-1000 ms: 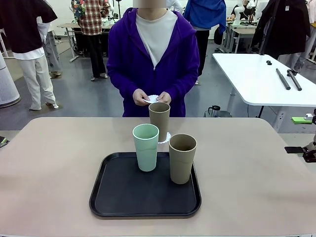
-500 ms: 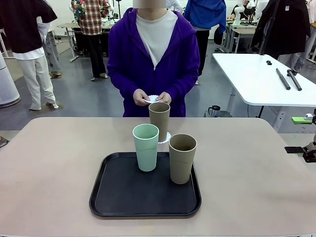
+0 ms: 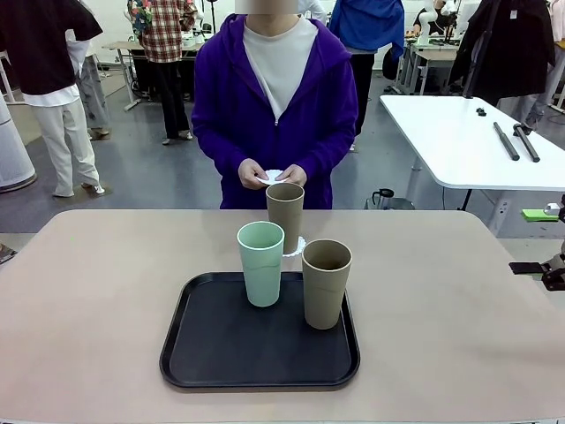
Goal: Place coasters on the table and set cups on them.
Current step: Take one Reusable plastic cup from the Flat Tray and place it on a coaster set by the human.
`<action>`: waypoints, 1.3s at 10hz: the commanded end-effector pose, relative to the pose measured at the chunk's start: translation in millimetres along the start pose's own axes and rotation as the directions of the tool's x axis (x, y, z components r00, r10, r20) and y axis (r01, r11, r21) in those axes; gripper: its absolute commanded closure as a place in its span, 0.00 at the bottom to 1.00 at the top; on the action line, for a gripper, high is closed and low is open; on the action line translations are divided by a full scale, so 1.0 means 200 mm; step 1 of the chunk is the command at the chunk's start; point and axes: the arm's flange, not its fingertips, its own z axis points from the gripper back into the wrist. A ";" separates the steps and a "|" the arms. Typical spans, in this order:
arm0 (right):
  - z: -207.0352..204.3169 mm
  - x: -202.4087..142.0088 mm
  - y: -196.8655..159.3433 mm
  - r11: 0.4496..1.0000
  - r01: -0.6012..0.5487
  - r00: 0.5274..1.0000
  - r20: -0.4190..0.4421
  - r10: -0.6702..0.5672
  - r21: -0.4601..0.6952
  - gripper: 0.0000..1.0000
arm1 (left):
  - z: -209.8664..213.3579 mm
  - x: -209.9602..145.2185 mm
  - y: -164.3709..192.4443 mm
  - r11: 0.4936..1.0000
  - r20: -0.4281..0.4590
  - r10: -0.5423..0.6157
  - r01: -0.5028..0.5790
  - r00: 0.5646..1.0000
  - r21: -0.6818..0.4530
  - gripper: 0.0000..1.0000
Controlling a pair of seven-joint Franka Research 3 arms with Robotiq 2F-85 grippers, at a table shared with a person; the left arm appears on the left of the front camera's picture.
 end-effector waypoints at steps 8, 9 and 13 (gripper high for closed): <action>0.00 0.00 0.00 1.000 0.011 1.000 0.001 -0.011 0.000 0.00 | 0.00 0.00 -0.01 1.000 0.002 -0.005 0.005 1.000 -0.001 0.00; 0.00 0.00 0.00 1.000 0.011 1.000 0.001 -0.011 0.000 0.00 | 0.00 0.00 -0.01 1.000 0.002 -0.005 0.005 1.000 -0.001 0.00; 0.00 0.00 0.00 1.000 0.011 1.000 0.001 -0.011 0.000 0.00 | 0.00 0.00 -0.01 1.000 0.002 -0.005 0.005 1.000 -0.001 0.00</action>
